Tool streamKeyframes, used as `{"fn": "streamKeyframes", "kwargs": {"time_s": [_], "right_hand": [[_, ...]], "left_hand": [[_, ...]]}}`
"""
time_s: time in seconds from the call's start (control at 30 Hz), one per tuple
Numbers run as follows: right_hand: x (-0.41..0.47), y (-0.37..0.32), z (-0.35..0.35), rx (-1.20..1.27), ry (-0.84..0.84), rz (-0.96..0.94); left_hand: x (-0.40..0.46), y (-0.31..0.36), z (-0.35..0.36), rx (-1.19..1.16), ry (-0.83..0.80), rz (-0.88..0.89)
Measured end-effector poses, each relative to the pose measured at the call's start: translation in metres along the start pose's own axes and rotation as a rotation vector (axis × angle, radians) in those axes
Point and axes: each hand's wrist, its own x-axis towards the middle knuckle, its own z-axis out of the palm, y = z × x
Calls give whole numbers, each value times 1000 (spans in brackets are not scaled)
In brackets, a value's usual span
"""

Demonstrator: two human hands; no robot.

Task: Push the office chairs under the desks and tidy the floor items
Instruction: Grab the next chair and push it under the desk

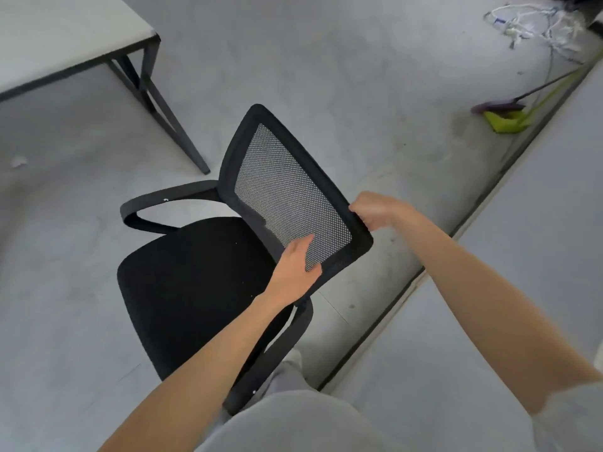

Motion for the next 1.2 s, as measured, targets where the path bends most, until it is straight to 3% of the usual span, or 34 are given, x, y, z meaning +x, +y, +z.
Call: {"fn": "streamKeyframes", "kwargs": {"time_s": [0.13, 0.3, 0.47, 0.57, 0.63, 0.7, 0.73, 0.83, 0.9, 1.03, 1.2], "right_hand": [[-24, 20, 8, 146, -268, 32], [-63, 33, 36, 137, -559, 52], [-85, 37, 69, -48, -787, 43], [-87, 22, 71, -68, -645, -98], [-85, 13, 67, -112, -305, -397], [-74, 8, 61, -446, 102, -756], [-66, 7, 60, -662, 200, -877], [-40, 0, 63, -1150, 215, -1040], [-27, -2, 65, -1343, 197, -1153], [-31, -6, 70, -1415, 83, -1298], [-39, -5, 77, -1358, 103, -1367]], "left_hand": [[-17, 2, 21, 36, 37, 6], [-55, 10, 46, 152, -10, -51], [-100, -12, 46, 228, 45, -77], [-127, -34, 30, 132, 12, -118], [-141, -40, 25, 103, 9, -162], [-151, -43, 23, 85, 12, -188], [-155, -45, 22, 70, 15, -196], [-165, -50, 18, 42, 1, -223], [-167, -46, 20, 90, 12, -248], [-151, -28, 29, 320, 46, -190], [-154, -37, 17, 469, -1, -96]]}}
